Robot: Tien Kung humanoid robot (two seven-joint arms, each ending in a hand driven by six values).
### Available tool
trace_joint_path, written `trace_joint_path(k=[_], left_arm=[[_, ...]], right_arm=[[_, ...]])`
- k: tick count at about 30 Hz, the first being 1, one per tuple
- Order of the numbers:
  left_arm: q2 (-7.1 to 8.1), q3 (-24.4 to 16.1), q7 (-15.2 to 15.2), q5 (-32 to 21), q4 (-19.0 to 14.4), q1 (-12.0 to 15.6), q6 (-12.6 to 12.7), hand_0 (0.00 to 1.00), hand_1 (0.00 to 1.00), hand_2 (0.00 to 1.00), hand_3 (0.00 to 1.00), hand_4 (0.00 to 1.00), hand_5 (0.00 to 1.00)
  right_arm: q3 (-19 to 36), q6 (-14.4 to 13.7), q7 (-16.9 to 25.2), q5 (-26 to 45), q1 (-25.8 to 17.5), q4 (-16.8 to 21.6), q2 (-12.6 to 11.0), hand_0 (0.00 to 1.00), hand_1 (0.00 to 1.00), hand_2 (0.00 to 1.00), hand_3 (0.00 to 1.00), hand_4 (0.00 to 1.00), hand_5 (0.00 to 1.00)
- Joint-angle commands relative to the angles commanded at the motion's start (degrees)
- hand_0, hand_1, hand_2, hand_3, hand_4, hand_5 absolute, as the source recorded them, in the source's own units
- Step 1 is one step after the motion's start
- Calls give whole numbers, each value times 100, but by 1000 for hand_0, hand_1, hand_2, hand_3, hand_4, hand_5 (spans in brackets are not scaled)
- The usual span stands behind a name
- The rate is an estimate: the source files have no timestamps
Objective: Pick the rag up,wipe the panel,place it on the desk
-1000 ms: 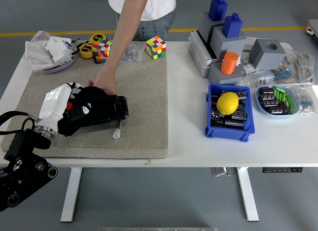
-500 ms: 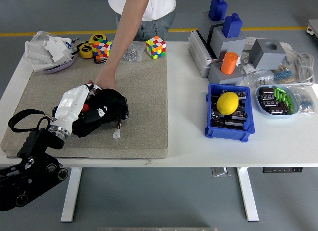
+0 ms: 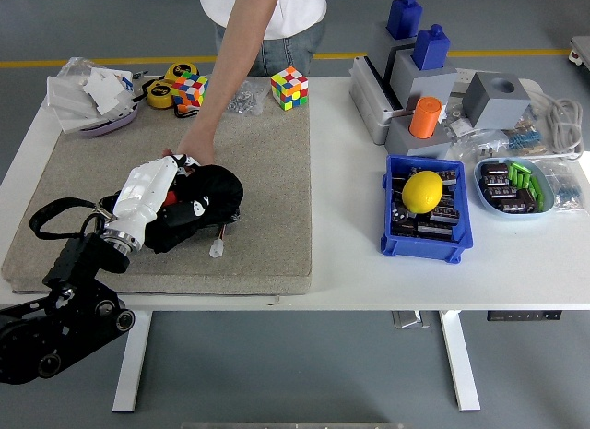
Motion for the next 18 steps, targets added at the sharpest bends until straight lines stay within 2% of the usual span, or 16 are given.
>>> trace_joint_path(k=[9, 18], left_arm=[[-79, 100, 5, -29, 26, -118, 0, 185, 60, 261, 571, 500, 105], [56, -79, -9, -20, 135, 28, 0, 185, 61, 261, 571, 500, 102]], right_arm=[[-17, -4, -1, -5, 17, 8, -5, 750, 638, 690, 591, 956, 576], [20, -6, -10, -10, -5, 5, -3, 750, 638, 690, 591, 956, 574]])
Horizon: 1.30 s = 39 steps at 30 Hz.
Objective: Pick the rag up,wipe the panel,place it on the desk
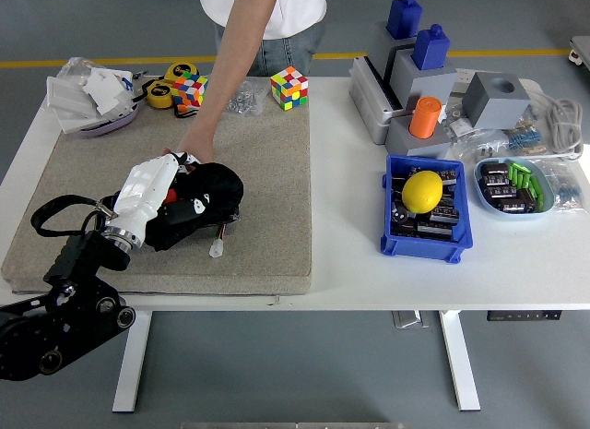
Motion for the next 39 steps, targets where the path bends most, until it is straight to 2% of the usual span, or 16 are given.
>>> trace_joint_path(k=[25, 39], left_arm=[[453, -865, -78, 168, 346, 621, 0, 190, 61, 261, 572, 500, 99], [602, -1404, -108, 252, 474, 876, -2, 189, 64, 261, 572, 500, 99]], right_arm=[[91, -9, -28, -40, -17, 8, -12, 750, 638, 690, 591, 955, 573], [141, -10, -25, -70, -26, 21, -19, 750, 637, 690, 591, 955, 573]])
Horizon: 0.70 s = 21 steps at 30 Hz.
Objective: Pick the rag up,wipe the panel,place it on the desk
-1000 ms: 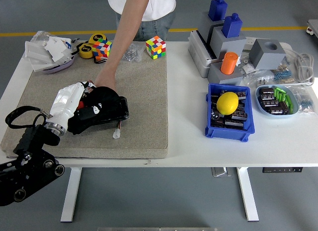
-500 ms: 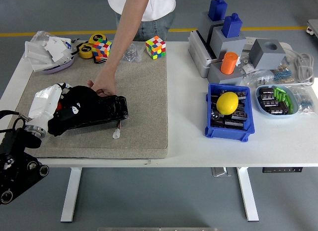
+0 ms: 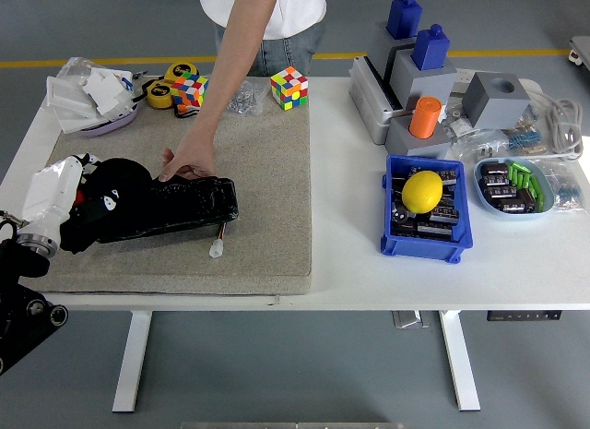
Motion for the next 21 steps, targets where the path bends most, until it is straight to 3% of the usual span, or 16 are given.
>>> trace_joint_path(k=[9, 21], left_arm=[[9, -207, -9, 34, 64, 90, 2, 188, 63, 261, 571, 500, 100], [-118, 67, -29, -66, 22, -12, 2, 188, 63, 261, 572, 500, 96]], right_arm=[[13, -9, -4, -15, 7, 18, -9, 751, 638, 690, 591, 955, 573], [1, -6, -5, -9, 16, 19, -14, 751, 637, 690, 589, 955, 573]])
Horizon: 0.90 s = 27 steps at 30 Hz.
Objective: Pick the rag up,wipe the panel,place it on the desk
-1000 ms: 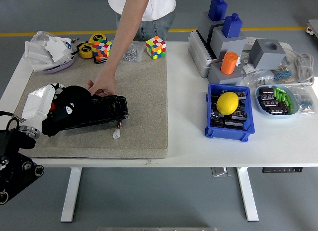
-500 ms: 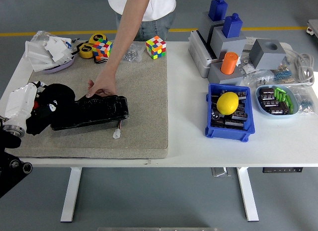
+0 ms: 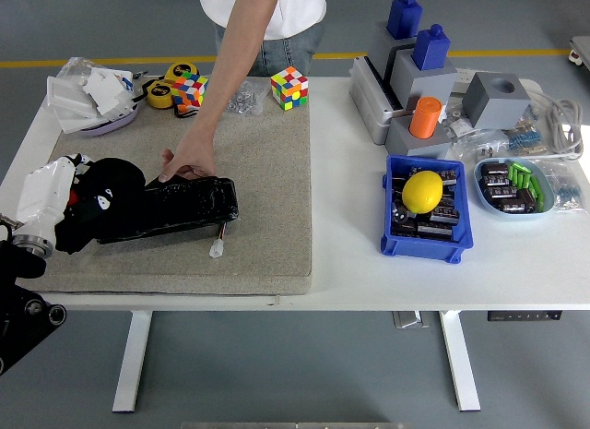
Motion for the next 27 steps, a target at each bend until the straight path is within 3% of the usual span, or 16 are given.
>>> trace_joint_path(k=[18, 27], left_arm=[[-312, 991, 74, -176, -176, -639, 0, 188, 63, 261, 573, 499, 95], [-388, 1156, 99, -188, -210, -793, 0, 188, 63, 261, 572, 500, 98]], right_arm=[[-87, 6, 8, 19, 43, 2, -29, 751, 637, 690, 590, 956, 573], [-145, 25, -11, 42, 47, -10, -80, 751, 637, 690, 591, 956, 573]])
